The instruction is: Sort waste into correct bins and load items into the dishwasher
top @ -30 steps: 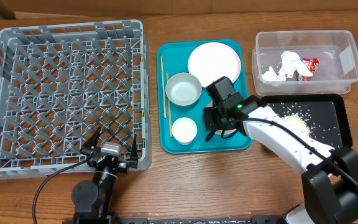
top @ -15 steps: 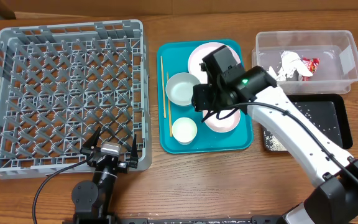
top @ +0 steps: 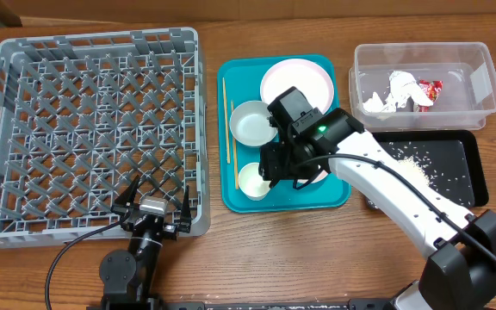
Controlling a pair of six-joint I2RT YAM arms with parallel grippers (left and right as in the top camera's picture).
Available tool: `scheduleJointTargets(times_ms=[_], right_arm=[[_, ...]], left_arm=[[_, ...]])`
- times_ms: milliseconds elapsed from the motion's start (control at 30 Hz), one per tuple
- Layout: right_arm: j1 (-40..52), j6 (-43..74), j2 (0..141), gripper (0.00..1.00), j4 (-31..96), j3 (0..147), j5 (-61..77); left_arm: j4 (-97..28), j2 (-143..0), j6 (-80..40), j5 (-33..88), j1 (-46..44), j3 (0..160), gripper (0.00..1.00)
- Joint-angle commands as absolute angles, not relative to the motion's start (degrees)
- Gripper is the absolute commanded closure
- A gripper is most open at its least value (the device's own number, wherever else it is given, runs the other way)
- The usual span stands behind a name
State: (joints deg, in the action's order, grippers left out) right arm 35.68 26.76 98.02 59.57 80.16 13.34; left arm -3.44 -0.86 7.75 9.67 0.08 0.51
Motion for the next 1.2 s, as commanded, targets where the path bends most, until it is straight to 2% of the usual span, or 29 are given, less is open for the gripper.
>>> scheduleJointTargets(times_ms=[0, 100, 200, 300, 467, 633, 967, 1167], right_arm=[[35.62, 27.73, 98.13, 0.42, 58.61, 79.99, 13.61], [35.62, 27.75, 98.13, 0.42, 58.26, 79.99, 13.65], [35.62, 27.73, 98.13, 0.41, 57.87, 79.99, 13.58], [35.62, 28.45, 98.13, 0.41, 57.60, 79.94, 12.64], [35.64, 30.11, 98.17, 0.42, 57.63, 79.72, 11.86], [35.64, 30.30, 98.17, 0.42, 57.98, 79.66, 11.66], [35.64, 33.28, 98.41, 0.50, 55.77, 75.68, 11.46], [35.68, 33.30, 100.22, 0.51, 52.53, 73.41, 11.90]], left_arm=[[-3.57, -0.32, 8.82, 9.63, -0.01, 0.27, 0.00], [-3.42, -0.32, 7.40, 10.66, -0.03, 0.27, 0.00], [-3.42, -0.32, -1.17, 10.57, -0.03, 0.27, 0.00], [-2.90, -0.32, -2.57, 9.63, -0.01, 0.27, 0.00], [-1.93, -0.32, -13.13, 14.13, -0.01, 1.93, 0.00], [-12.84, -3.77, -15.18, 16.27, -0.01, 13.13, 0.00], [-35.77, -34.15, -14.83, 17.06, -0.03, 47.13, 0.00], [-49.82, -52.86, -14.83, 22.74, -0.03, 63.16, 0.00]])
